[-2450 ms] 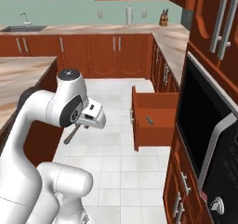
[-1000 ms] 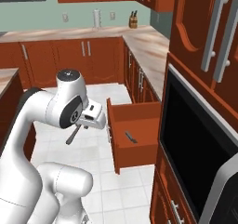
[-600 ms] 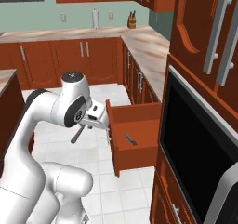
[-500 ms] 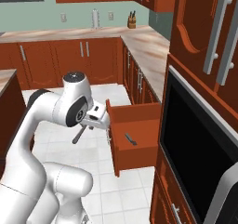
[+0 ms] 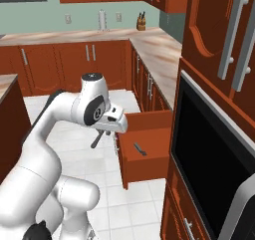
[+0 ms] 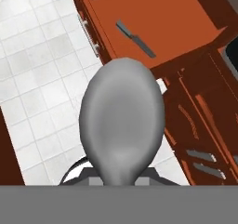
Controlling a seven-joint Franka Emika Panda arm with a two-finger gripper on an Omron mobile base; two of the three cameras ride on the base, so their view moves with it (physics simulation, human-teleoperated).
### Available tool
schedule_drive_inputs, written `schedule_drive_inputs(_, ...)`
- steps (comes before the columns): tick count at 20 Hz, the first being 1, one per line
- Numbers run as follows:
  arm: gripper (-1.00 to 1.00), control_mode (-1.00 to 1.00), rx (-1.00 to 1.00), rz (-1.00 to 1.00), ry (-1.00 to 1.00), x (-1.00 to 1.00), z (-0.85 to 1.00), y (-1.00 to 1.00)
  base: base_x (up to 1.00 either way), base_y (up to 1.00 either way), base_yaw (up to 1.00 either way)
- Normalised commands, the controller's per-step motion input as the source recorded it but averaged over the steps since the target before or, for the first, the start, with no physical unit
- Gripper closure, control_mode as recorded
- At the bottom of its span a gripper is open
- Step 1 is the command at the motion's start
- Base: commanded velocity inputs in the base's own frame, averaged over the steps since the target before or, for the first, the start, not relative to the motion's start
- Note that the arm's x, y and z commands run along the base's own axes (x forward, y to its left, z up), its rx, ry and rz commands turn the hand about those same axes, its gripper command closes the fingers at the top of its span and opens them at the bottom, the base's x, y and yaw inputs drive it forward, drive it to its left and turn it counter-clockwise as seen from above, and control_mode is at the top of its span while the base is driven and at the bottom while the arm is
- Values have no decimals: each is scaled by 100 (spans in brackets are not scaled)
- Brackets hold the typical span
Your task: Pick up the metallic utensils from the counter and place them in the open drawer. Make sure not to pick up any wooden utensils.
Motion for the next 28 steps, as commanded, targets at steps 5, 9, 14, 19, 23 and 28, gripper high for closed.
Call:
schedule_drive_inputs(5, 100, -100, -4, 11, 8, 48, 0, -4, 0, 0, 0)
schedule_drive_inputs(9, 100, -100, 0, 11, 10, 59, -4, -5, 0, 0, 0)
schedule_drive_inputs(14, 100, -100, 0, 11, 9, 63, -11, -4, 0, 0, 0)
schedule_drive_inputs(19, 100, -100, 0, 13, 10, 69, -14, -8, 0, 0, 0)
schedule_drive_inputs(23, 100, -100, 0, 13, 10, 67, -17, -9, 0, 0, 0)
schedule_drive_inputs(28, 100, -100, 0, 11, 5, 63, -32, -16, 0, 0, 0)
